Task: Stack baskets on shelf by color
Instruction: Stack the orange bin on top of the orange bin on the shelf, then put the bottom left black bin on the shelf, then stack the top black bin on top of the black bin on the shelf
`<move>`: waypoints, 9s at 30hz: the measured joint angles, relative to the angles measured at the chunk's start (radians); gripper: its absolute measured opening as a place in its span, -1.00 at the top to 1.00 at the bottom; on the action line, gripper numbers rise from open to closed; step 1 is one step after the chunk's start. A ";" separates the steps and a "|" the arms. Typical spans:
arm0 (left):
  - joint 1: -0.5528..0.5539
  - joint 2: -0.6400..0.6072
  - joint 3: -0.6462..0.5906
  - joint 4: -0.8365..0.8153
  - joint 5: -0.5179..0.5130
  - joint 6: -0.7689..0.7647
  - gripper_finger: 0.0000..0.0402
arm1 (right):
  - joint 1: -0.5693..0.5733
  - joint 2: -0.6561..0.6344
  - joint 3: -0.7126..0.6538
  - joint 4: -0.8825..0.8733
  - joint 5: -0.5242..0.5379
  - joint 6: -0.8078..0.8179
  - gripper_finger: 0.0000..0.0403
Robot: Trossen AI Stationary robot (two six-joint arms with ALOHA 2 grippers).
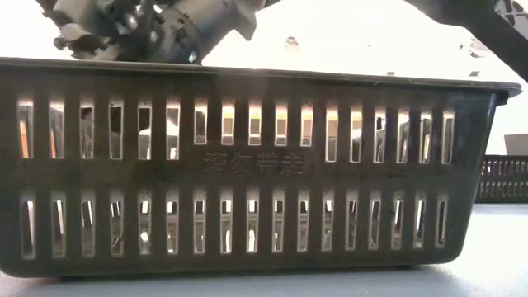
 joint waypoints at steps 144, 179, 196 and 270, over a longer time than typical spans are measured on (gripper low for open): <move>-0.072 0.233 0.000 0.506 0.295 0.326 0.24 | 0.260 -0.651 -1.089 0.388 0.052 0.288 0.50; -0.295 0.020 0.000 0.349 -0.102 0.106 0.24 | 0.019 -0.727 -0.553 0.101 0.386 0.599 0.99; -0.307 0.004 0.000 0.243 -0.181 0.029 0.24 | -0.308 -0.664 -0.507 0.193 0.376 0.574 0.99; -0.384 0.098 0.000 0.328 -0.162 -0.018 0.24 | 0.028 -1.191 -1.141 -0.443 0.423 1.962 0.30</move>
